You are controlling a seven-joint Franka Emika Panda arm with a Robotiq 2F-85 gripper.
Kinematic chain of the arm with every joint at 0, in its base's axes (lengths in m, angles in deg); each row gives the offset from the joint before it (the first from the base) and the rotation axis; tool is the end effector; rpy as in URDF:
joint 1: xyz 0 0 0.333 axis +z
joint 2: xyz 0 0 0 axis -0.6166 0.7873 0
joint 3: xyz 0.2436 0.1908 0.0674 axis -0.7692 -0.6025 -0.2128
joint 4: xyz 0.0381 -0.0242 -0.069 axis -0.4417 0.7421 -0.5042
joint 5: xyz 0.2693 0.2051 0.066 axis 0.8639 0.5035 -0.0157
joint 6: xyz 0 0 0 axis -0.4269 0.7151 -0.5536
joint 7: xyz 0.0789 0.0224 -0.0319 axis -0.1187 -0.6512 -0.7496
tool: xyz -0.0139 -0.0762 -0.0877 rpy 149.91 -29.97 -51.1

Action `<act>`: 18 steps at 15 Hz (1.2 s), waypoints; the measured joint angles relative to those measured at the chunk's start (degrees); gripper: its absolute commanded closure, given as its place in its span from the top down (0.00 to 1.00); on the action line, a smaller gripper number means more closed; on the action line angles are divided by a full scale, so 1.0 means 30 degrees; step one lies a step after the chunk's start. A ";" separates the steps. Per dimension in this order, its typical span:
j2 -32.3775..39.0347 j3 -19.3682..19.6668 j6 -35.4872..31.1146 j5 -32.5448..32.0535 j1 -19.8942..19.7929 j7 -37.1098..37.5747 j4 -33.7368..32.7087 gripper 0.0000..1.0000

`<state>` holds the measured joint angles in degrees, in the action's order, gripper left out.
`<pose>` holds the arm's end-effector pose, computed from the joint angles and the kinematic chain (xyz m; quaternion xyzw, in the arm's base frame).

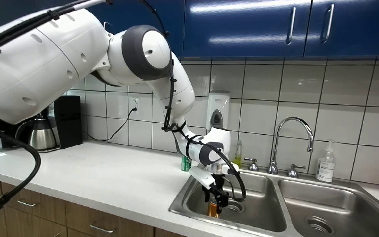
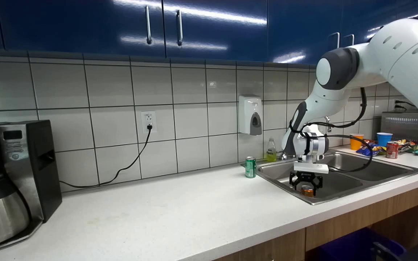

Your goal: Remove the can from the sink

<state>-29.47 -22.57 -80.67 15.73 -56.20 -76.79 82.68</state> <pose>0.5708 -0.2774 0.1372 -0.9411 0.3380 -0.0058 0.0046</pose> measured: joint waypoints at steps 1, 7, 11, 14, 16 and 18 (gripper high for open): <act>0.0018 -0.0010 -0.0064 0.0000 0.0000 0.0002 -0.0010 0.49; 0.0034 -0.0145 -0.0344 0.0002 0.0025 0.0071 -0.0030 0.38; -0.0076 -0.0182 -0.0368 0.0002 0.0291 0.0199 -0.0063 0.38; -0.0528 -0.0182 -0.0296 0.0000 0.0690 0.0356 -0.0039 0.38; -0.1027 -0.0139 -0.0207 -0.0011 0.1037 0.0508 0.0063 0.38; -0.1666 -0.0065 0.0051 -0.0037 0.1384 0.0761 0.0265 0.38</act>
<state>-34.47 -22.77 -80.52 15.62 -52.05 -74.51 83.47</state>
